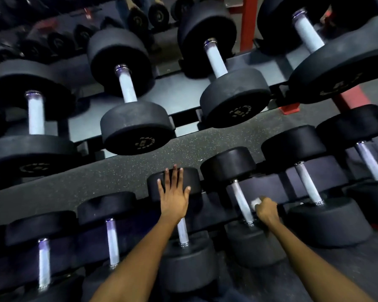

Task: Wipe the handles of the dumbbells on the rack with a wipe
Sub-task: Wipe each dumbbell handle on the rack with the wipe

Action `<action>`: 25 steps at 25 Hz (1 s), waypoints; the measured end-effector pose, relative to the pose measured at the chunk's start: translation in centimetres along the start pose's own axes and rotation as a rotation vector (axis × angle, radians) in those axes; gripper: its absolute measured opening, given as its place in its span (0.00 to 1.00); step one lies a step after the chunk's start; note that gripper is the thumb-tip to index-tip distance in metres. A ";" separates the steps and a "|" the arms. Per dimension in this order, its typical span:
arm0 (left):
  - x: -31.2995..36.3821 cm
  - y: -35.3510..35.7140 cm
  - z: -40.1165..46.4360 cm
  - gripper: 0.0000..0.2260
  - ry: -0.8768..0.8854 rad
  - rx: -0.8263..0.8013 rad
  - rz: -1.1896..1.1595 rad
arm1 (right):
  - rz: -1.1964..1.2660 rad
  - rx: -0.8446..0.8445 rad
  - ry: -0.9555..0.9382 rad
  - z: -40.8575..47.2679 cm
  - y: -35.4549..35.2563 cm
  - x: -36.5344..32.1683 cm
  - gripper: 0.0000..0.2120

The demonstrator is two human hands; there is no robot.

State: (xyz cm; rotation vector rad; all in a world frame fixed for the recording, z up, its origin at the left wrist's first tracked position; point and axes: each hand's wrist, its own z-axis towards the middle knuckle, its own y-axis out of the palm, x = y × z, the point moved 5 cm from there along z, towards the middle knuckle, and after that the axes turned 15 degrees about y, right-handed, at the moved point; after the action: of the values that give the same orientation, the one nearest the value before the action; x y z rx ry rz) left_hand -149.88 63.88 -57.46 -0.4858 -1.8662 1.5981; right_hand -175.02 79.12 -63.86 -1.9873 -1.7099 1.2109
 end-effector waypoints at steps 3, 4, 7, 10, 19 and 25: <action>-0.1 0.7 0.0 0.29 -0.003 0.073 0.078 | -0.243 -0.211 -0.073 1.2 1.9 -0.1 0.11; -0.3 0.9 0.2 0.29 0.005 0.079 0.088 | -0.342 -0.206 -0.095 1.0 1.8 0.0 0.11; -0.5 1.3 0.1 0.28 0.031 0.115 0.128 | -0.521 -0.134 -0.094 0.4 0.9 0.4 0.12; -0.6 1.3 0.4 0.28 0.047 0.179 0.146 | -0.629 -0.229 -0.095 0.3 1.3 -1.1 0.12; -0.9 1.9 0.6 0.34 0.060 0.191 0.020 | -0.826 -0.170 -0.104 0.5 2.0 -1.3 0.11; -1.4 1.7 0.3 0.31 0.076 0.182 0.058 | -0.805 -0.264 -0.124 0.0 1.7 -1.6 0.15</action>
State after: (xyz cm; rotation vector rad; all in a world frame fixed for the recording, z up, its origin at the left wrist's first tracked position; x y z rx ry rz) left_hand -149.27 63.13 -59.48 -0.5166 -1.6464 1.7433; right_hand -173.81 77.22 -64.33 -1.0969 -2.4695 0.8448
